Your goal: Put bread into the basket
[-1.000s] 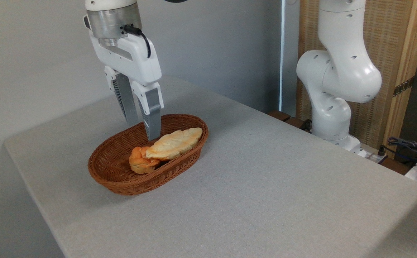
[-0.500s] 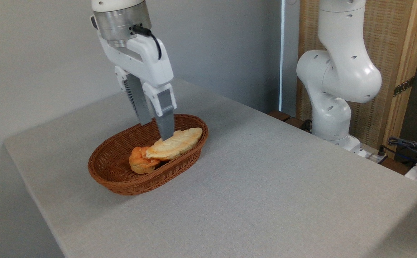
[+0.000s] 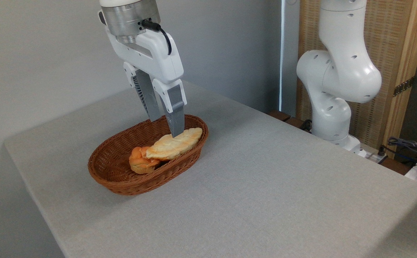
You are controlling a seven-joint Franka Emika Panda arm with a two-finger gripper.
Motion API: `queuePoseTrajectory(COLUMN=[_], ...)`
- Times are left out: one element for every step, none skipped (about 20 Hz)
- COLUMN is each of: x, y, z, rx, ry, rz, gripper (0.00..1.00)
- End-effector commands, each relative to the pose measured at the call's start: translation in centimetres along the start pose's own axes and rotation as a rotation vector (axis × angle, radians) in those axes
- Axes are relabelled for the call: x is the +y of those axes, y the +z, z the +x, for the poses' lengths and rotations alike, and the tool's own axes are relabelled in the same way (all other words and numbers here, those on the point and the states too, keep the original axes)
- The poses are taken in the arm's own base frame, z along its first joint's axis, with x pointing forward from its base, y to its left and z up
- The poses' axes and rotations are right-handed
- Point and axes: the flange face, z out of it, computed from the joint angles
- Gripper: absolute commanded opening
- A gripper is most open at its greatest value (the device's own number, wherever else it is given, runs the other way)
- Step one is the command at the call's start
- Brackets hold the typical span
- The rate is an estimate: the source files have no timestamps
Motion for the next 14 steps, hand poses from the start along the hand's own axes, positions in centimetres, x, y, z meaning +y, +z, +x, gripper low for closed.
queuePoseTrajectory(x=[-0.32,-0.42,-0.41,-0.50,-0.63,-0.58,-0.55,-0.51,-0.49,-0.45,-0.44,-0.43,-0.43,-0.43], y=[-0.84,-0.90,-0.98,-1.07,-1.15,-1.09,-1.07,-0.99,-0.91,-0.85,-0.83,-0.83,-0.83,-0.83], z=[-0.12,-0.02,0.12,0.34,0.54,0.77,0.78,0.73,0.73,0.69,0.68,0.68,0.68,0.68], rx=[0.045,0.054,0.061,0.074,0.092,0.104,0.105,0.103,0.102,0.097,0.096,0.096,0.096,0.096], ry=[0.003,0.001,-0.001,-0.004,-0.017,-0.034,-0.046,-0.048,-0.048,-0.048,-0.049,-0.049,-0.049,-0.048], rz=[0.016,0.025,0.030,0.041,0.050,0.046,0.042,0.040,0.037,0.032,0.031,0.031,0.031,0.031], gripper=[1.00,1.00,1.00,1.00,1.00,1.00,1.00,1.00,1.00,1.00,1.00,1.00,1.00,1.00])
